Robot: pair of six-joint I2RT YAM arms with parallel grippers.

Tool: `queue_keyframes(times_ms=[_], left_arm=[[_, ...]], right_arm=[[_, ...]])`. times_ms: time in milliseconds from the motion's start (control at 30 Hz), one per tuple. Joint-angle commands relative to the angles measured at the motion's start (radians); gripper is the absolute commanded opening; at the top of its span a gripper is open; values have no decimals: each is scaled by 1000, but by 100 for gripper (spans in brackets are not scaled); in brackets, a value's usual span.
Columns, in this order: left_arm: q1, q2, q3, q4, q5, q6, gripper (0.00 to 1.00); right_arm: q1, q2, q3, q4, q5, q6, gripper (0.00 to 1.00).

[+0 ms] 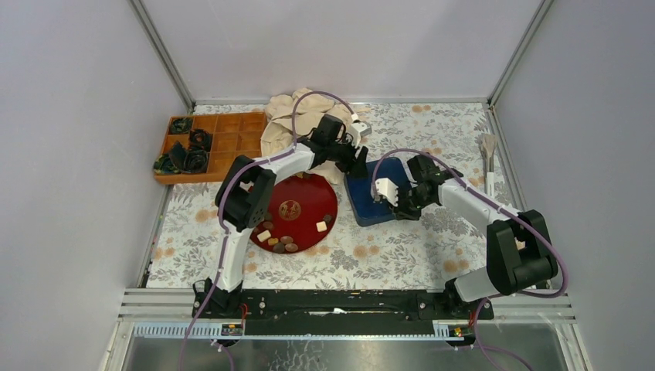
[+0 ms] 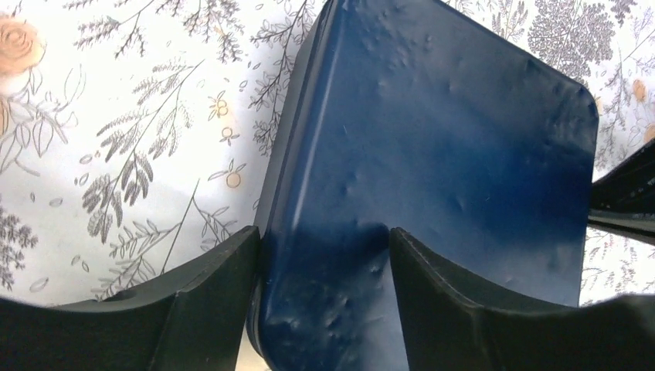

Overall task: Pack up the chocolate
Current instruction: Adjust the packing box at the center of the board.

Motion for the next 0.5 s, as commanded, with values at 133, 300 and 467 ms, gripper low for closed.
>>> queue_keyframes(times_ms=[133,300,467], left_arm=[[7,-76,-114,-40,-104,-259,64],[8,-101,-188,-39,-151,-400,62],[-1,-148,-299,29,-137,-533,61]], right_arm=[[-97,-45,31,-103,-79,-99,17],[-137,-37,39,-101,-61,-72,17],[-186,-21,80,-47,-18,96,16]])
